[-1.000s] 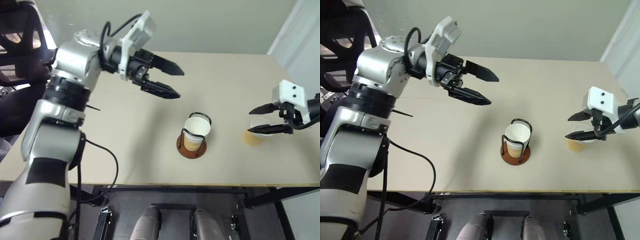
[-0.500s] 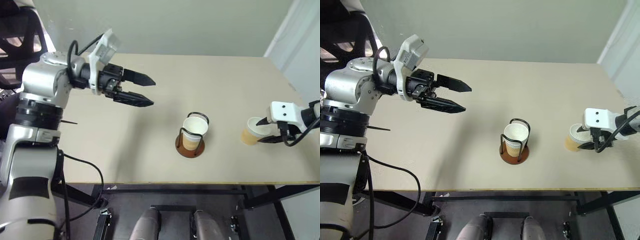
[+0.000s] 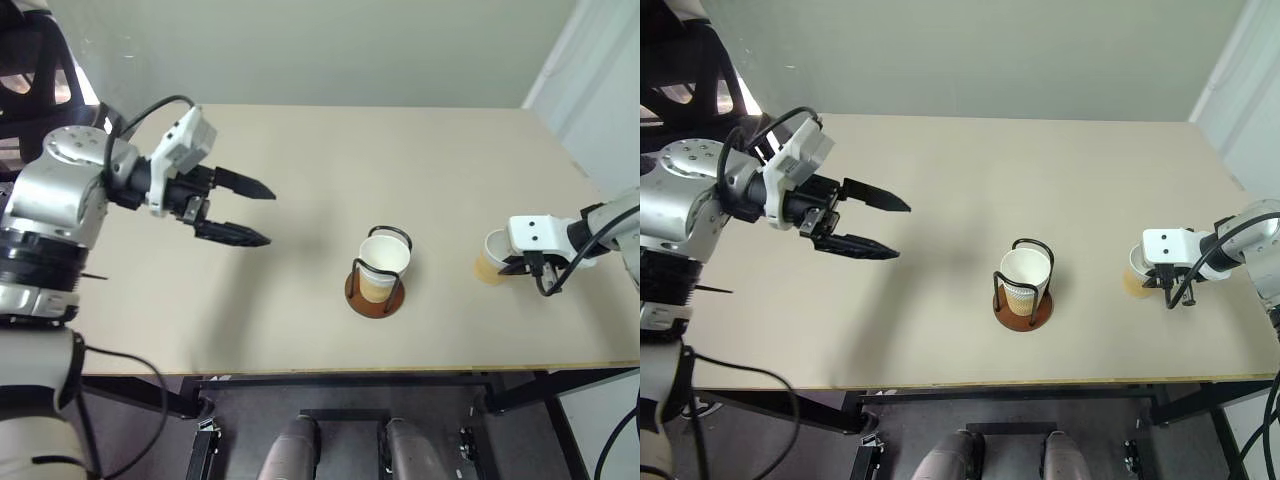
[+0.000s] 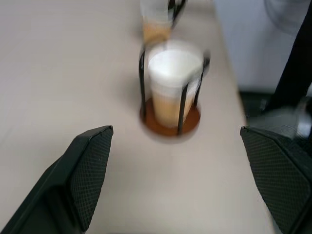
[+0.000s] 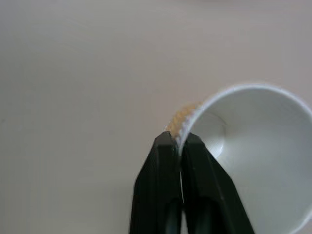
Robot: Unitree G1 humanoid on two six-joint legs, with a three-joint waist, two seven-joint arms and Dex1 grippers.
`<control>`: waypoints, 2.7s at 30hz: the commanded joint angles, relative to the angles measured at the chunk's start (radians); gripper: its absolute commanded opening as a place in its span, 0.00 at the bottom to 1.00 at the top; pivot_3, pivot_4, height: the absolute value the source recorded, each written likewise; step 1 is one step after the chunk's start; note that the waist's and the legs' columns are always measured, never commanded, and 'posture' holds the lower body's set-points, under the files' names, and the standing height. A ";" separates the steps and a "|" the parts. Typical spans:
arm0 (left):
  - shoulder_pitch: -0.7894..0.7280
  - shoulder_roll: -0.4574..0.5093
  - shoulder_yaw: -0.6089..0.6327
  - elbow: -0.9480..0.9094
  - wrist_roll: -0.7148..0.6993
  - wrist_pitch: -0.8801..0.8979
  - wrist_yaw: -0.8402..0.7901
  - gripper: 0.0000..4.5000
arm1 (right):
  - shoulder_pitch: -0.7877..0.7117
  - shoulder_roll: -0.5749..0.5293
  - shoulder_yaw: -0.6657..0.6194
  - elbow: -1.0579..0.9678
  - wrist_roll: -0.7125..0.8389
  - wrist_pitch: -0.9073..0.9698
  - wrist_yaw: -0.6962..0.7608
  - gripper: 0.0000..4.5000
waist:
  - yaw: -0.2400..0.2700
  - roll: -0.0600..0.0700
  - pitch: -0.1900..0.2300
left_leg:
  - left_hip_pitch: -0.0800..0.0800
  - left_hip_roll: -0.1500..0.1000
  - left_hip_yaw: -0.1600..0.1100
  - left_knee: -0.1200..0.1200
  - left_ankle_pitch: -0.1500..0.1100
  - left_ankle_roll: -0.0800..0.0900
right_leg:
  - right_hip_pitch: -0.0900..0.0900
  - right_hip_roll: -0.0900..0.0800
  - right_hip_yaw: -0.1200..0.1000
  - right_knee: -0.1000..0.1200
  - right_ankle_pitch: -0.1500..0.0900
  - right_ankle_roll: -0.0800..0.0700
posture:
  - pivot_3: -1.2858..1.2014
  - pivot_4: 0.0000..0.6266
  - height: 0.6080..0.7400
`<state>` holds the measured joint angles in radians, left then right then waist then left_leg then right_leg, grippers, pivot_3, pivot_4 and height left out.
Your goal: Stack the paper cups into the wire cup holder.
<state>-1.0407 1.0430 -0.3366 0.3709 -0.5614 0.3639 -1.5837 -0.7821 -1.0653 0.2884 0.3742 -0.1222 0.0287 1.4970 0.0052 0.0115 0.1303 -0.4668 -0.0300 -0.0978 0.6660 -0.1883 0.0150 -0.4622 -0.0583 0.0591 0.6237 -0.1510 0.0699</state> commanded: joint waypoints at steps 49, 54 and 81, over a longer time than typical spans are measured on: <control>-0.264 -0.030 -0.014 0.202 -0.003 -0.079 -0.031 1.00 | -0.337 0.100 -0.020 -0.719 0.435 0.667 0.043 0.01 | 0.000 0.000 0.000 | -0.005 0.001 -0.002 -0.004 0.000 -0.006 | -0.009 0.003 -0.002 0.004 -0.007 -0.007 | 0.52 0.24 1.00; -0.257 -0.028 -0.008 0.199 0.001 -0.077 -0.031 1.00 | -0.300 0.091 0.015 -0.696 0.385 0.590 0.049 0.01 | -0.001 0.000 0.000 | -0.005 0.001 -0.002 -0.003 0.000 -0.006 | -0.009 0.003 -0.002 0.005 -0.007 -0.008 | 0.52 0.24 1.00; -0.259 -0.021 -0.026 0.250 0.010 -0.119 -0.031 1.00 | -0.306 0.243 0.022 -0.623 0.335 0.647 -0.063 0.61 | -0.003 -0.001 0.000 | -0.004 0.006 0.000 -0.002 0.000 -0.006 | -0.009 0.006 -0.002 0.006 -0.005 -0.010 | 0.52 0.24 1.00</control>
<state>-1.2824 1.0148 -0.3855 0.6231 -0.5543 0.2593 -1.5857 -1.0454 -0.8277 0.3729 -0.2390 0.1823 0.6222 1.4670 0.0018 0.0110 0.1300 -0.4714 -0.0234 -0.0988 0.6639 -0.1879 0.0086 -0.4714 -0.0532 0.0575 0.6292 -0.1561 0.0595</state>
